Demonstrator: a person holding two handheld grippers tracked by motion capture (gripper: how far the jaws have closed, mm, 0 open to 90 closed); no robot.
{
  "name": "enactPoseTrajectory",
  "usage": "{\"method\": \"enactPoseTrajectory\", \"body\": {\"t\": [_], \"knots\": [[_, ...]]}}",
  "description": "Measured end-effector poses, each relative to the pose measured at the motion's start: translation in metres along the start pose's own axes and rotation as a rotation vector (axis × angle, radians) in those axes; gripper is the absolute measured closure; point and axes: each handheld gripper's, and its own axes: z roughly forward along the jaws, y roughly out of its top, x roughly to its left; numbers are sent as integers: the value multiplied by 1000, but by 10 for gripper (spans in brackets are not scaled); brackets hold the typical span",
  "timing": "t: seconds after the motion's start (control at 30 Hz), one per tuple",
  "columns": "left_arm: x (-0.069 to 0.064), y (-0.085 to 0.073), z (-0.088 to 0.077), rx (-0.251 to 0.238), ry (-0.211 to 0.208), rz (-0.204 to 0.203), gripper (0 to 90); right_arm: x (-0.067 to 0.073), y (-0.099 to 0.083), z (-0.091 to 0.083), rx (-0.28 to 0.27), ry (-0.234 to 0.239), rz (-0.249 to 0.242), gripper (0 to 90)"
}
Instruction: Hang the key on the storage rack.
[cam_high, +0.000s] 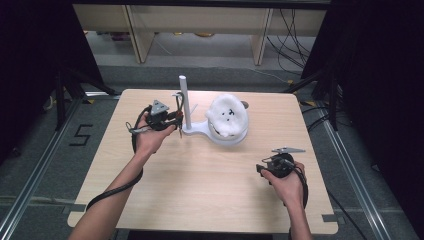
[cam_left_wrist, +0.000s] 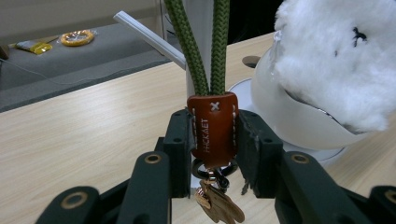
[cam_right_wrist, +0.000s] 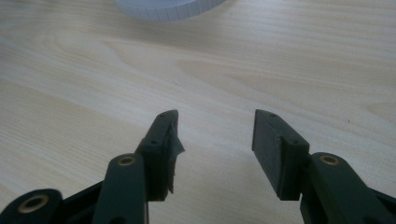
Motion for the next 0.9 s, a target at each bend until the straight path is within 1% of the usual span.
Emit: {"method": "enactPoseTrajectory", "body": {"t": [0.13,0.2,0.27,0.3,0.33,0.37,0.4,0.43,0.47,0.5,0.53,0.63,0.67,0.7,0.77,0.8,0.83,0.87,0.9], "knots": [[-1,-1,1,-7,7,-1,654,0,0,0,0,0,1,515],[-1,-1,0,-7,9,8,651,0,0,0,0,0,2,515],[-2,-1,-1,-8,11,13,646,-1,-1,1,-4,-5,-24,515],[-2,-1,-1,-6,12,15,646,-1,-1,1,-4,-5,-24,515],[-2,-1,-2,2,13,21,643,-1,-1,1,-5,-2,-19,515],[-1,-2,-2,10,14,22,634,1,0,1,-15,30,1,515],[-1,-2,-2,10,14,22,629,1,0,1,-15,30,1,515],[-1,-3,-2,9,13,22,629,1,0,1,-7,33,12,515],[-1,-3,-3,13,13,24,625,1,0,1,-8,33,11,515],[-1,-4,-4,14,16,23,622,0,-1,2,-21,26,-7,515],[0,-4,-5,15,15,25,619,1,-1,2,-23,26,1,515],[1,-4,-8,14,13,30,607,1,0,1,-11,14,2,515],[1,-4,-9,13,16,26,600,1,0,1,-11,13,3,515],[1,-4,-11,14,18,31,586,1,-1,2,-21,23,0,515],[1,-3,-14,10,16,36,577,1,-1,2,-21,26,3,515],[2,-3,-16,9,17,39,569,1,0,1,-8,32,13,515],[1,-3,-18,12,20,41,561,1,0,1,-6,32,12,515],[1,-3,-20,14,18,41,550,2,0,0,-2,21,12,515],[1,-3,-21,14,15,43,542,2,0,0,-2,22,12,515]]}}
